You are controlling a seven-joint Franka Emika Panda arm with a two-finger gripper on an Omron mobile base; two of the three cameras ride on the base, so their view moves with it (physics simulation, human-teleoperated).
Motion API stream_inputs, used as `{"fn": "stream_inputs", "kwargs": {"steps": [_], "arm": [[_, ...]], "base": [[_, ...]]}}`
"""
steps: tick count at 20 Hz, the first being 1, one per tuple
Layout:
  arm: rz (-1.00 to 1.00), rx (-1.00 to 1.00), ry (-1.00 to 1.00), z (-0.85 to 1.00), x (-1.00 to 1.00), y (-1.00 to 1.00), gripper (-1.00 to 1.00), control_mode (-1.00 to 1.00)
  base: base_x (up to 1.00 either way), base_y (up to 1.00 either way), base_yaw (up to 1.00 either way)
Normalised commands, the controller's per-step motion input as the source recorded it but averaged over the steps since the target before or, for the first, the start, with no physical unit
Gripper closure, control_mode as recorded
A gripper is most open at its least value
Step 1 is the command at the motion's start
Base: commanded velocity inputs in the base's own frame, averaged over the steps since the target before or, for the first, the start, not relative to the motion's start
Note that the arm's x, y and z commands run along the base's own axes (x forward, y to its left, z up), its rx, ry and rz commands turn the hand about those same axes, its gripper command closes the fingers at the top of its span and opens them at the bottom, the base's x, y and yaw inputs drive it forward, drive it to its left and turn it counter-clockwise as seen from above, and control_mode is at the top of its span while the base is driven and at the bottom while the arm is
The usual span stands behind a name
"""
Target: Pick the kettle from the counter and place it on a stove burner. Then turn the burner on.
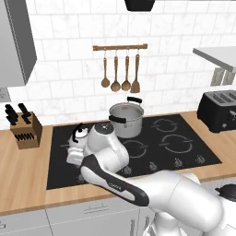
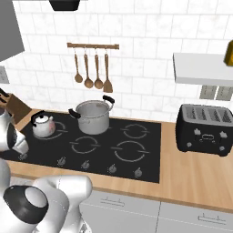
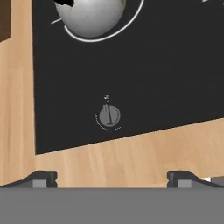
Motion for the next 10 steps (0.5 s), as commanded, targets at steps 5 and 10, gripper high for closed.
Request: {"fn": "stream_inputs", "kwargs": {"steps": [5, 10], "arm": [[0.0, -0.15, 0.18, -0.01, 0.0, 0.11, -1.0, -1.0], [0.0, -0.15, 0.14, -0.02, 0.01, 0.11, -1.0, -1.0]], "base": [[0.0, 0.0, 0.0], [0.0, 0.0, 0.0]]}}
